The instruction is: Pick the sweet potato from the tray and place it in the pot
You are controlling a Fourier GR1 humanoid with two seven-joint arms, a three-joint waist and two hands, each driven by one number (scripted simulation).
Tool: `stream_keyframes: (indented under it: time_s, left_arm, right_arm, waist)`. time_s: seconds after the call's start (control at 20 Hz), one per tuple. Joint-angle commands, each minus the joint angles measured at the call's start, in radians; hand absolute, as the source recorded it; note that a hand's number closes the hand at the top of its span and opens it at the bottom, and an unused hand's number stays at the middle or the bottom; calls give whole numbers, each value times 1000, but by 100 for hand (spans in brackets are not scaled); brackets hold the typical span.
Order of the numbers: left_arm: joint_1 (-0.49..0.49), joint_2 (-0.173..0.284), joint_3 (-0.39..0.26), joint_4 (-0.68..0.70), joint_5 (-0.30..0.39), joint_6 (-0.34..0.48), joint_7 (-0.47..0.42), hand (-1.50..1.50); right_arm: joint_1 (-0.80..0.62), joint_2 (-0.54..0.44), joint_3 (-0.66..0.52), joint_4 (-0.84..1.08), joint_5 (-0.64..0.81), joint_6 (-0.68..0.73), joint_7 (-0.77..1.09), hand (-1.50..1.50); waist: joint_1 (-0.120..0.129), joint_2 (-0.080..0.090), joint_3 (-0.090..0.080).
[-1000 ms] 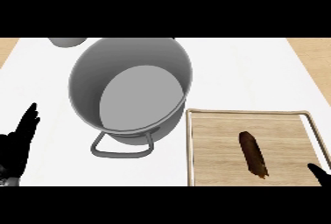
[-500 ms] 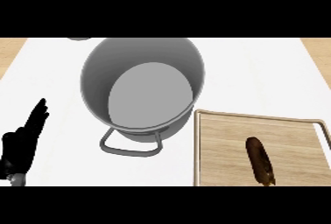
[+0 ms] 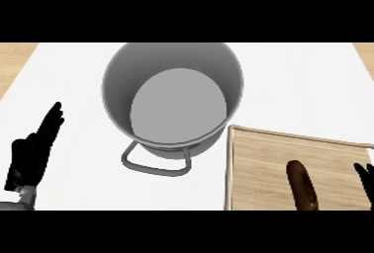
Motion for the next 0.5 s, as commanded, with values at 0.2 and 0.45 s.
stream_keyframes:
  time_s: [0.2, 0.45]
  left_arm:
    - [-4, 20, 18, -32, 7, -25, 34, 0]
    - [-1, -34, 9, 24, -20, 12, 8, 0]
  right_arm:
    - [-276, 173, 107, 142, -96, 248, 296, -150]
    - [-344, 206, 113, 258, -98, 304, 295, -150]
  waist:
    - [11, -6, 2]
    - [-18, -9, 2]
